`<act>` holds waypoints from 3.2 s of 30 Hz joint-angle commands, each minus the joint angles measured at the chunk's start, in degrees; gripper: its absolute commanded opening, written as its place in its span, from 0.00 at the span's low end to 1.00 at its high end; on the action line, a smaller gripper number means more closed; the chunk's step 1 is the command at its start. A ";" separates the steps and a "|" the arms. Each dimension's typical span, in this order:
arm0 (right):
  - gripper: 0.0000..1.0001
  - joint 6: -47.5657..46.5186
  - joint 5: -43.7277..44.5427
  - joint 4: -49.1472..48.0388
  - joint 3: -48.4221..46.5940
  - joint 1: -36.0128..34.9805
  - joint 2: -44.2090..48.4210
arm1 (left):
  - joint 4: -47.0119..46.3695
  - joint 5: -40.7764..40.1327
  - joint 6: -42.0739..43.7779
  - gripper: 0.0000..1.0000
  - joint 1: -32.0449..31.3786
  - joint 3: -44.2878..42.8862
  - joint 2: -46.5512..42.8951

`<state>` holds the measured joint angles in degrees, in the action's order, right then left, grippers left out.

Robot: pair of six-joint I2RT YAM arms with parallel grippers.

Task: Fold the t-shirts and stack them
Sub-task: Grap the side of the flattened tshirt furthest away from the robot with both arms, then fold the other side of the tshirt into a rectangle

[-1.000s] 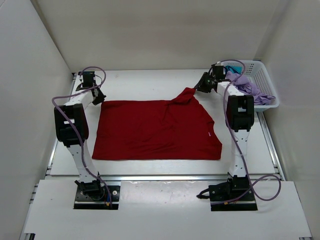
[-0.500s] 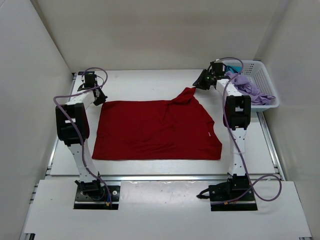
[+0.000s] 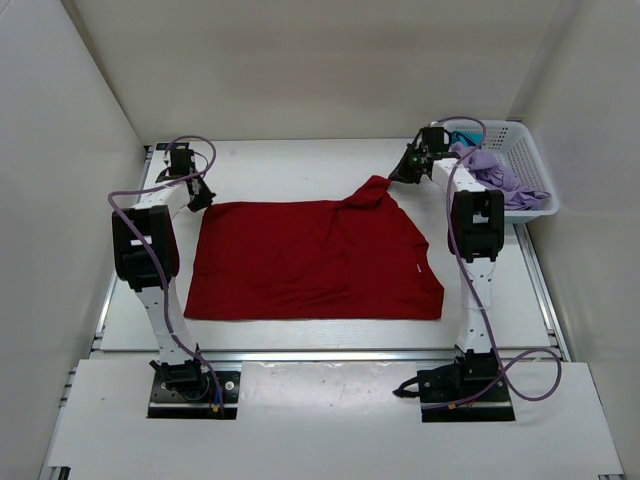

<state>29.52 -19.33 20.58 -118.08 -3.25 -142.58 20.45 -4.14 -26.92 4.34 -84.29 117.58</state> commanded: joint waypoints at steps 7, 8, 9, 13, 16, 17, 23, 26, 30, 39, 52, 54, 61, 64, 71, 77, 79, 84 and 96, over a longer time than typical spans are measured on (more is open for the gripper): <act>0.00 -4.20 4.92 2.44 5.58 -2.82 20.14 | -3.31 2.21 -1.56 0.00 0.49 1.32 -5.08; 0.00 -4.29 5.01 3.32 6.89 -3.17 21.98 | -3.48 2.64 -1.91 0.00 0.32 1.41 -5.69; 0.00 -4.38 5.09 3.33 8.81 -3.69 24.17 | -3.66 2.73 -1.91 0.00 0.23 1.76 -5.96; 0.00 -4.03 5.97 1.49 16.47 -5.36 33.48 | -4.45 3.26 -2.18 0.00 0.14 3.08 -7.27; 0.00 -3.68 7.11 0.17 23.06 -6.42 40.69 | -5.24 3.88 -3.05 0.00 0.05 4.05 -8.41; 0.01 -3.94 7.29 0.08 25.94 -7.03 42.11 | -5.42 3.88 -3.31 0.00 0.40 4.48 -8.94; 0.00 -3.50 9.22 -2.29 40.55 -10.03 55.30 | -7.78 4.84 -4.63 0.00 0.23 9.22 -13.25; 0.00 -2.45 8.88 -3.78 48.45 -9.41 62.84 | -9.28 4.50 -5.16 0.00 1.80 13.35 -15.89; 0.00 -1.31 5.73 -3.97 56.36 -7.48 69.00 | -9.99 4.32 -5.87 0.00 2.08 16.70 -20.71; 0.00 -1.48 -1.14 -0.11 67.17 -3.96 84.99 | -13.33 -0.94 -5.08 0.00 3.49 32.58 -39.52; 0.00 3.17 -7.22 4.73 81.77 -2.99 101.61 | -11.40 1.14 -5.69 0.00 6.38 42.90 -44.90; 0.00 3.70 -7.82 5.61 84.32 -2.38 103.82 | -10.52 2.47 -6.30 0.00 7.43 43.33 -43.58; 0.00 4.41 -12.23 10.18 87.75 3.16 109.10 | -9.99 4.24 -6.66 0.03 8.06 42.55 -40.50; 0.00 3.88 -6.97 11.94 89.95 2.72 107.43 | -9.38 4.23 -6.48 0.13 7.44 42.98 -39.36; 0.00 5.82 -0.02 8.61 96.98 3.15 106.81 | -10.87 8.09 -11.13 0.52 12.18 46.14 -40.49; 0.01 5.20 7.28 6.05 96.82 4.39 105.84 | -13.85 5.47 -11.67 0.52 5.71 46.59 -48.31; 0.10 5.29 6.94 5.70 96.73 4.56 105.06 | -14.38 4.41 -10.35 0.52 -0.09 46.85 -51.03; 0.20 4.59 12.98 11.22 90.42 -3.85 106.81 | -14.04 5.37 -9.21 0.47 -8.37 48.43 -53.77; 0.00 0.82 18.02 4.05 83.73 -41.91 85.58 | -16.84 5.73 -9.21 0.41 -22.25 49.66 -54.12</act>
<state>32.40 -4.62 29.06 -33.10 -37.87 -50.74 5.02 1.96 -36.91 -14.70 -34.28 63.64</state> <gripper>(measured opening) 0.004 0.419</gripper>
